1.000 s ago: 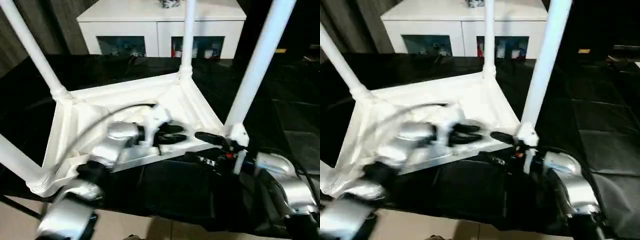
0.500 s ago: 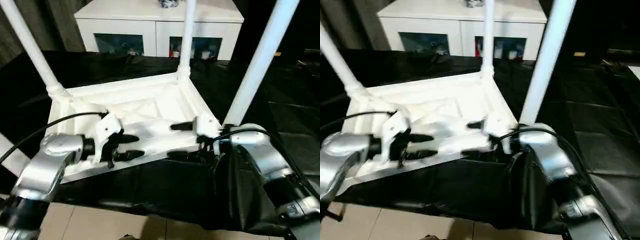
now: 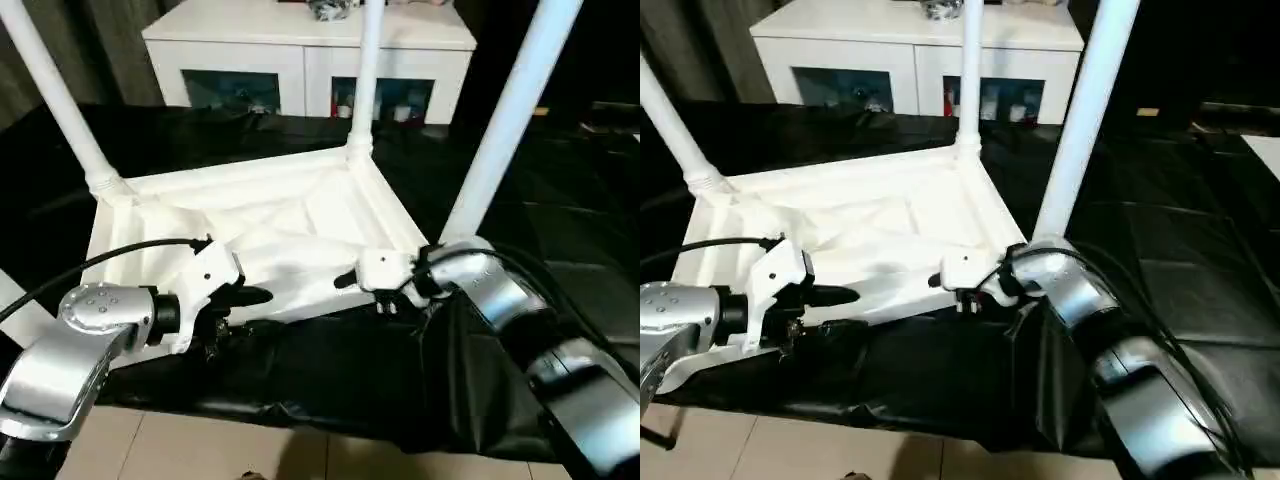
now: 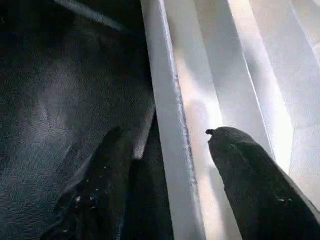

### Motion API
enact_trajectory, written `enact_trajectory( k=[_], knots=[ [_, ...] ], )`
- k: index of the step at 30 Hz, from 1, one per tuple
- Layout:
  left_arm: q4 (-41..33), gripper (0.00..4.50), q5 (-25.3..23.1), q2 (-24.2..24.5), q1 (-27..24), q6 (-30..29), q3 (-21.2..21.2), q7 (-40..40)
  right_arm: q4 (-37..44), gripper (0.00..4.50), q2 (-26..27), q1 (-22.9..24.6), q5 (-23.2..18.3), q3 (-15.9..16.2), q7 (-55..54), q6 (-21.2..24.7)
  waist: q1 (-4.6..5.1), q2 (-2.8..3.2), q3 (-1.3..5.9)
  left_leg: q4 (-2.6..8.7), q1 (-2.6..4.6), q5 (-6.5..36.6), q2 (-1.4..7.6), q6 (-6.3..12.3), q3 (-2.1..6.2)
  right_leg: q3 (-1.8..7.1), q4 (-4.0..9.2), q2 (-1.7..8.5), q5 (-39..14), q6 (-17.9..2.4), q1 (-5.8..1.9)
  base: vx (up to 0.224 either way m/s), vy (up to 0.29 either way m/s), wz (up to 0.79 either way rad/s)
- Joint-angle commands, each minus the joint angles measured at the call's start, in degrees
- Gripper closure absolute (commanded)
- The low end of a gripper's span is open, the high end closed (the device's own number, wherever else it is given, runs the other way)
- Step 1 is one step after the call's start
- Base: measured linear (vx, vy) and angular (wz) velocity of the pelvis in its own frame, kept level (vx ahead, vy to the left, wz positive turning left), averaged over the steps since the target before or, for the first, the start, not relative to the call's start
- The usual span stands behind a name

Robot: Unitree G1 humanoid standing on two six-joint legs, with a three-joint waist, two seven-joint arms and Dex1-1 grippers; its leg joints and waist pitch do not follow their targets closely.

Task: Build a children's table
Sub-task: Rotate table base

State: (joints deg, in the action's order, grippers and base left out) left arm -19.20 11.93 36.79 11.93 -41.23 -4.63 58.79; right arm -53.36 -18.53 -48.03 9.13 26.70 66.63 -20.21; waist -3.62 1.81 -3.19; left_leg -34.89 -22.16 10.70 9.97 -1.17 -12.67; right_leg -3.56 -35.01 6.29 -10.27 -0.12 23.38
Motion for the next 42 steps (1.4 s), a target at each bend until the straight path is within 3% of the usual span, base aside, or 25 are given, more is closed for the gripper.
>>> enact_trajectory(
  k=[1, 8, 11, 23, 29, 33, 37, 38, 40, 42],
  knots=[
    [-1.09, 1.99, 0.74, 0.54, 0.27, -0.70, 0.64, -0.56, -2.05, 2.16, 0.58, -1.68, 0.90, 0.20, -0.56, -1.08, 0.11, -0.11, 3.65, 4.70, 1.37, 15.97, 3.28, 1.09, 2.18, 2.33, 3.35, 2.14, -12.56, -15.58, -2.12, 0.000, 0.000, 0.00],
    [-1.94, 1.99, 1.56, 1.05, -0.39, -1.72, 0.44, -1.46, -8.64, 2.86, 2.28, -4.78, 2.28, 0.32, -0.82, -2.72, 0.23, -0.14, 3.80, 4.43, 1.26, 14.23, 3.26, 2.03, 2.07, 2.31, 3.05, 2.15, -9.93, -16.59, -2.28, 0.000, 0.000, 0.00],
    [-1.92, 1.99, 1.69, 1.21, -0.42, -1.88, 0.36, -1.76, -10.52, 2.96, 2.77, -5.57, 2.90, 0.14, -0.99, -2.81, 0.16, -0.10, 3.85, 4.37, 1.28, 13.93, 3.30, 2.37, 2.05, 2.26, 2.92, 2.11, -9.46, -16.84, -2.28, 0.000, 0.000, 0.00],
    [-1.42, 1.99, 2.27, 2.31, -0.72, -1.73, -0.27, -3.33, -16.66, 4.09, 3.81, -8.32, 5.84, -0.57, -8.68, -1.18, 0.27, 0.11, 3.70, 4.52, 1.35, 16.43, 3.31, 1.17, 2.11, 2.29, 3.01, 2.08, -11.53, -16.46, -2.14, 0.000, 0.000, 0.00],
    [-1.10, 1.99, 2.39, 1.86, -0.33, -1.36, -0.81, -3.70, -17.75, 4.26, 1.73, -8.15, 5.27, -2.66, -10.25, 0.89, -0.33, 0.63, 3.50, 4.69, 2.13, 20.99, 3.38, -0.96, 2.09, 2.39, 3.47, 1.91, -15.13, -15.56, -1.54, 0.000, 0.000, 0.00],
    [-0.90, 1.99, 2.57, 1.71, -0.15, -1.14, -1.25, -3.90, -17.98, 4.40, -0.14, -7.57, 4.53, -4.04, -10.94, 1.42, -1.17, 0.88, 3.73, 4.66, 2.42, 20.29, 3.36, -1.50, 1.95, 2.38, 3.32, 1.71, -12.96, -15.34, -1.35, 0.000, 0.000, 0.00],
    [-0.43, 1.99, 2.60, 1.54, 0.33, -0.81, -1.66, -3.99, -17.82, 4.49, -2.25, -6.57, 4.08, -5.28, -10.69, 0.65, -1.34, 0.86, 4.02, 4.46, 1.73, 16.97, 3.21, -0.81, 2.00, 2.21, 2.76, 1.65, -8.79, -15.67, -1.91, 0.000, 0.000, 0.00],
    [-0.28, 1.99, 2.59, 1.48, 0.47, -0.72, -1.76, -3.99, -17.48, 4.49, -2.91, -6.09, 3.81, -5.63, -10.11, 0.12, -1.42, 1.15, 4.06, 4.40, 1.74, 16.64, 3.17, -0.73, 2.02, 2.18, 2.68, 1.65, -8.19, -15.73, -1.92, 0.000, 0.000, 0.00],
    [-0.21, 1.99, 2.58, 1.42, 0.56, -0.69, -1.85, -4.02, -17.21, 4.49, -3.34, -5.74, 3.61, -5.86, -9.66, -0.29, -1.35, 0.91, 4.11, 4.30, 1.50, 15.91, 3.09, -0.32, 2.01, 2.09, 2.56, 1.60, -6.98, -16.00, -2.11, 0.000, 0.000, 0.00],
    [0.11, 1.99, 2.53, 1.29, 0.75, -0.40, -2.16, -4.12, -15.81, 4.49, -4.63, -4.21, 2.40, -7.11, -7.95, -3.49, -1.26, 0.97, 4.11, 4.21, 1.36, 15.92, 3.10, 0.07, 2.02, 2.09, 2.56, 1.71, -6.75, -16.19, -2.15, 0.000, 0.000, 0.00]
  ],
)
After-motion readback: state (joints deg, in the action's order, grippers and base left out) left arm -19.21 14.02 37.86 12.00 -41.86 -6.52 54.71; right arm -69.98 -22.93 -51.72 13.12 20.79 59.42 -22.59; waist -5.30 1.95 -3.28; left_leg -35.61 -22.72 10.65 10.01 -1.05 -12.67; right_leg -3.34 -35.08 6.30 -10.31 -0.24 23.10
